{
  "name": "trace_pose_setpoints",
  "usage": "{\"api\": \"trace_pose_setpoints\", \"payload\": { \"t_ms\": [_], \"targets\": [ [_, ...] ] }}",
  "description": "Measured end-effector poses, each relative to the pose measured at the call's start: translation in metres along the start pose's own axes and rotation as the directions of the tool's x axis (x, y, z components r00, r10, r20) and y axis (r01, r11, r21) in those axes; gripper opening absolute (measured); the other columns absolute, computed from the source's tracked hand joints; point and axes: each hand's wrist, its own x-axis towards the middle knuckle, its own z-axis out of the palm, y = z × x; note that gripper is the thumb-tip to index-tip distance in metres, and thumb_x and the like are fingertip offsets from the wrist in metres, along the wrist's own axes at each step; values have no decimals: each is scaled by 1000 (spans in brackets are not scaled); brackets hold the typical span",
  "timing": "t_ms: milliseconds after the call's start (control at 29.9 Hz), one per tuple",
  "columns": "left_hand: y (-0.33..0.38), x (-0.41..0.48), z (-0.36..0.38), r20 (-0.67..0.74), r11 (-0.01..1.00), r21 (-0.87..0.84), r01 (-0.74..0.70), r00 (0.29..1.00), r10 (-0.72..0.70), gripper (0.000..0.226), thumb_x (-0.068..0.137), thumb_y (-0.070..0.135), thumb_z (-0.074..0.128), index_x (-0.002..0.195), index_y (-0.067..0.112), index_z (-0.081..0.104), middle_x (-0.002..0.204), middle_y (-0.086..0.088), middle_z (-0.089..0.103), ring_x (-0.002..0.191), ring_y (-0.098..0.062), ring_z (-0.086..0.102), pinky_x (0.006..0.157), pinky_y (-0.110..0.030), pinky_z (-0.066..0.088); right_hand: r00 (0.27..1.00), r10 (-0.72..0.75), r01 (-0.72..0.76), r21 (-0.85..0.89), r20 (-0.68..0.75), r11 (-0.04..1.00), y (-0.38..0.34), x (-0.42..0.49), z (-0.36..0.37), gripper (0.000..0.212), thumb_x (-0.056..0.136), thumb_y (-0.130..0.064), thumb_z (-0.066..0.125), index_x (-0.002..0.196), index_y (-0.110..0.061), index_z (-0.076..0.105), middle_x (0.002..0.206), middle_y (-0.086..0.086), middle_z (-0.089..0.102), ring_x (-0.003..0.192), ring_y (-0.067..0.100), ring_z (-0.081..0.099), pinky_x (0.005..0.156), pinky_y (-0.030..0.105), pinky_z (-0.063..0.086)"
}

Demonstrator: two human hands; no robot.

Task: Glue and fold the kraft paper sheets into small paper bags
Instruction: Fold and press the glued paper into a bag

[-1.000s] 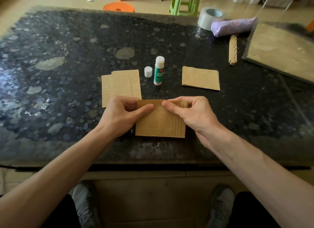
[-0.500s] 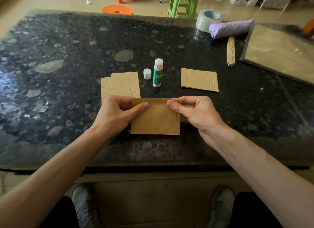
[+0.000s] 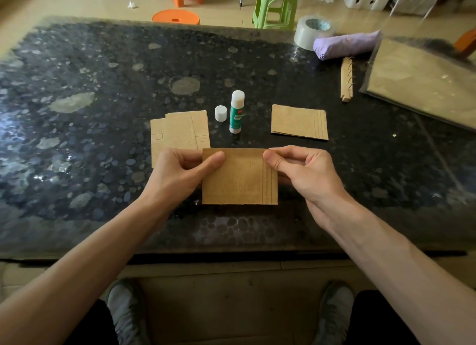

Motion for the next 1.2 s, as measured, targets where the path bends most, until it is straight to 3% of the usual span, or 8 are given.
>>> {"api": "trace_pose_setpoints", "payload": {
  "t_ms": [134, 234, 401, 568, 735, 1203],
  "targets": [
    [-3, -2, 3, 8, 998, -54, -9, 1000, 10, 20, 91, 24, 72, 106, 12, 78, 99, 2, 79, 94, -10, 75, 73, -19, 58, 999, 23, -24, 45, 27, 999, 0, -1, 6, 19, 82, -34, 84, 99, -28, 80, 94, -13, 79, 94, 1, 73, 93, 34, 57],
    [-4, -4, 7, 11, 999, -41, -34, 999, 34, 21, 91, 24, 72, 107, 11, 77, 99, 2, 79, 94, -10, 75, 73, -20, 59, 967, 190, -216, 151, 168, 965, 2, -5, 13, 36, 74, -39, 89, 105, -26, 76, 94, -9, 80, 98, 13, 73, 89, 38, 60],
    [-2, -5, 12, 82, 999, -36, -1, 997, 4, 18, 88, 26, 73, 100, 13, 77, 94, 4, 79, 90, -8, 75, 68, -18, 58, 986, 159, -163, 63, 57, 985, 10, -7, 23, 51, 57, -48, 94, 98, -22, 79, 94, -6, 80, 100, 17, 74, 94, 46, 60],
    [-5, -5, 11, 67, 1000, -10, 10, 998, -10, 18, 87, 25, 75, 99, 12, 78, 94, 2, 79, 89, -10, 76, 68, -20, 59, 991, 110, -114, 43, 77, 993, 9, -10, 27, 39, 68, -38, 94, 96, -16, 79, 92, -1, 81, 91, 13, 77, 90, 44, 63],
    [-4, -4, 12, 96, 999, -22, 39, 995, -37, 19, 90, 25, 73, 102, 11, 77, 93, 2, 79, 89, -9, 76, 67, -17, 58, 996, 69, -68, -12, 58, 998, 9, -10, 26, 31, 71, -38, 92, 92, -19, 79, 87, -7, 80, 85, 5, 75, 80, 32, 62],
    [-6, 1, 6, 53, 999, 29, 32, 998, -34, 9, 88, 25, 74, 96, 20, 77, 92, 8, 79, 87, -6, 75, 67, -16, 58, 987, 137, -133, -49, 79, 990, 9, 2, 14, 35, 71, -41, 89, 98, -21, 82, 94, -7, 81, 96, 12, 76, 92, 41, 61]
  ]
}}
